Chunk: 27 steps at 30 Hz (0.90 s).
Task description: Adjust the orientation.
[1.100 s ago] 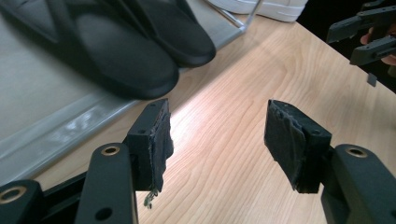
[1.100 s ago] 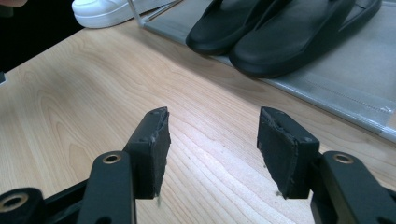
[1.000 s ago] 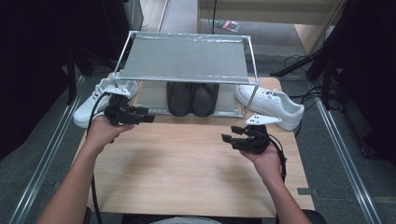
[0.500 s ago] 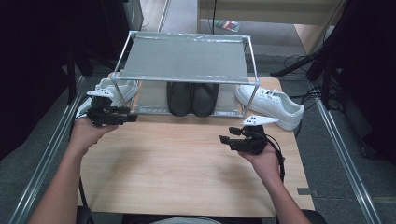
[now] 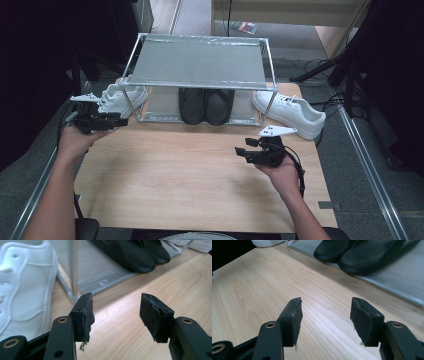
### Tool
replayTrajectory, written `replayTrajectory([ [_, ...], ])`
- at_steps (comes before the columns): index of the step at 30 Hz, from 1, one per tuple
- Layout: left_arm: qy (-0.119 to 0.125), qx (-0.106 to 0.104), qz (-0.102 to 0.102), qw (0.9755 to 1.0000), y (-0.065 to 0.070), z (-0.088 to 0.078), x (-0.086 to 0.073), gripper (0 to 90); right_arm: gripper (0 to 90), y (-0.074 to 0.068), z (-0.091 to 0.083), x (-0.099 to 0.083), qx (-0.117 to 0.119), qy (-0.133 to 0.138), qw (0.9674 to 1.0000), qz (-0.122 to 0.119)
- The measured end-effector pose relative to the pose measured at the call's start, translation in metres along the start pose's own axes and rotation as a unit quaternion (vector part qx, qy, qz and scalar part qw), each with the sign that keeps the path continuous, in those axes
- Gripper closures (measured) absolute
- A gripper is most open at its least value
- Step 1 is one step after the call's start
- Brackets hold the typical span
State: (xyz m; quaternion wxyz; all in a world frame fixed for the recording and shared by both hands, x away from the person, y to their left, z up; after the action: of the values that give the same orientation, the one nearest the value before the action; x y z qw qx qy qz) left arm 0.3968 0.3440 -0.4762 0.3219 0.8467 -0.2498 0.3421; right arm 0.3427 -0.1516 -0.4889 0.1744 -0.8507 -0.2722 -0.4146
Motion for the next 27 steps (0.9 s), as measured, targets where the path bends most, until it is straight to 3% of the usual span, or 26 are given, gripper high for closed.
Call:
replayTrajectory([
  [5,-0.002,0.012,-0.012,0.9999,-0.018,-0.001,-0.001,46.6,44.0,0.001,-0.003,-0.003,-0.006,-0.002,1.0,0.003],
  [10,0.016,0.024,-0.022,0.9994,-0.035,-0.003,0.001,49.6,43.9,0.0,-0.005,-0.006,-0.009,-0.001,0.9999,0.01],
  [13,0.007,0.032,-0.017,0.9993,-0.042,-0.002,0.007,51.0,43.8,-0.001,-0.006,-0.009,-0.012,-0.005,0.9999,0.006],
  [16,0.016,0.034,-0.017,0.9991,-0.048,-0.004,0.014,52.0,43.8,-0.001,-0.007,-0.011,-0.02,-0.008,0.9998,0.001],
  [25,0.025,0.049,-0.023,0.9982,-0.066,-0.001,0.037,57.1,43.7,0.0,-0.01,-0.015,-0.028,-0.009,0.9995,0.01],
  [27,0.018,0.054,-0.023,0.9981,-0.069,-0.001,0.041,57.5,43.6,0.001,-0.011,-0.016,-0.03,-0.01,0.9994,0.012],
])
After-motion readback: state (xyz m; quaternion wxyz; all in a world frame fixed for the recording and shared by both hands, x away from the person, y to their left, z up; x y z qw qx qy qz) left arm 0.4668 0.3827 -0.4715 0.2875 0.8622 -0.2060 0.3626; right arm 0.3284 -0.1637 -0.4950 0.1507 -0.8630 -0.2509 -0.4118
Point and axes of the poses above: each handheld gripper's, and its own axes: z roughly forward along the jaws, x roughly out of its top, y roughly to its right, the point moved 4 cm from there along z, roughly forward along the jaws, and after that the axes turned 12 degrees about -x, right-handed, at the moved point
